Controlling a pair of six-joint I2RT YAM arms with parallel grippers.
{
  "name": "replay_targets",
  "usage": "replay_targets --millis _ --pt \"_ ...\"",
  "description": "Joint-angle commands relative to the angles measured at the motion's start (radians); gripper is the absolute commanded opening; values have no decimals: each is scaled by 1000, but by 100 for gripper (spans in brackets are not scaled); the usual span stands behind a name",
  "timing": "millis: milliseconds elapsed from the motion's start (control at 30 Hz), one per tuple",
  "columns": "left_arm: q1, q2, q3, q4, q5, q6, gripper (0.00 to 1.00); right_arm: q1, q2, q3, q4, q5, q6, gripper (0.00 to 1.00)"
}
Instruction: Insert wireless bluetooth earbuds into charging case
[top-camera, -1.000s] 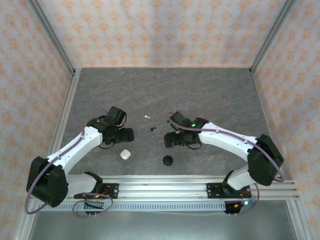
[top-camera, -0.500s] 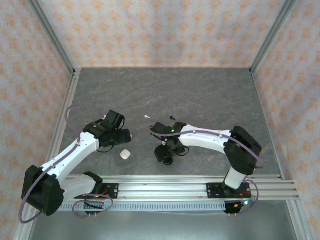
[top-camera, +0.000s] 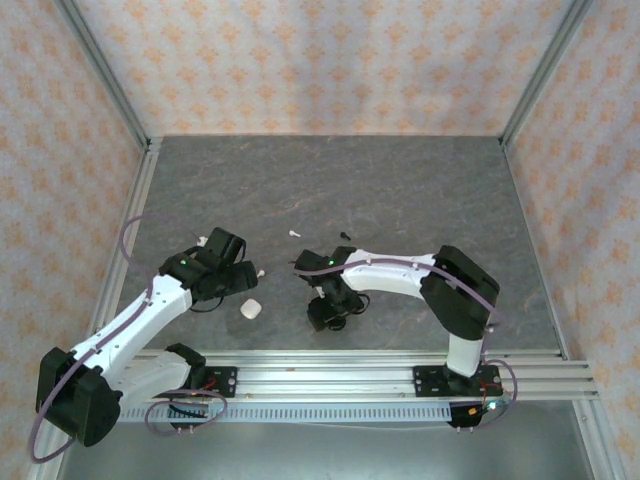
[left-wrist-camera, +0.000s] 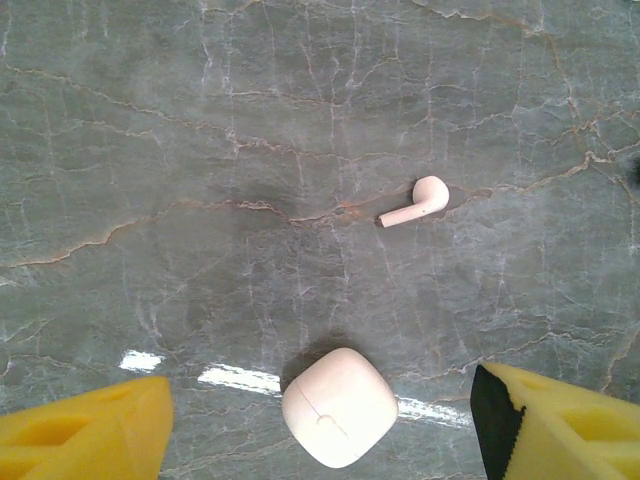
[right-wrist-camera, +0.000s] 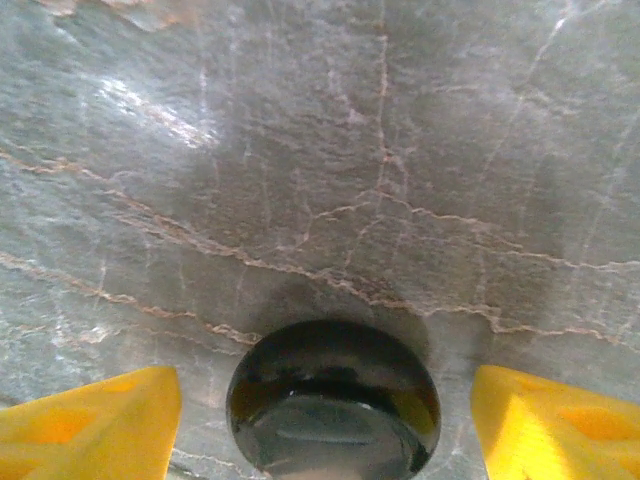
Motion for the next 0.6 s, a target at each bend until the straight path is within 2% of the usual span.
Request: replay_targets --millis 0,267,433,567 --pt "-8 -7 -7 -33 -40 -28 78 6 25 -5 -21 -10 -15 72" --pt "-10 11 16 20 -27 -9 79 6 55 23 -29 13 4 57" --pt "-12 7 23 105 13 23 79 -22 42 73 -62 16 50 54" --pt "-12 -19 32 202 56 67 79 -95 3 138 -85 -19 97 53"
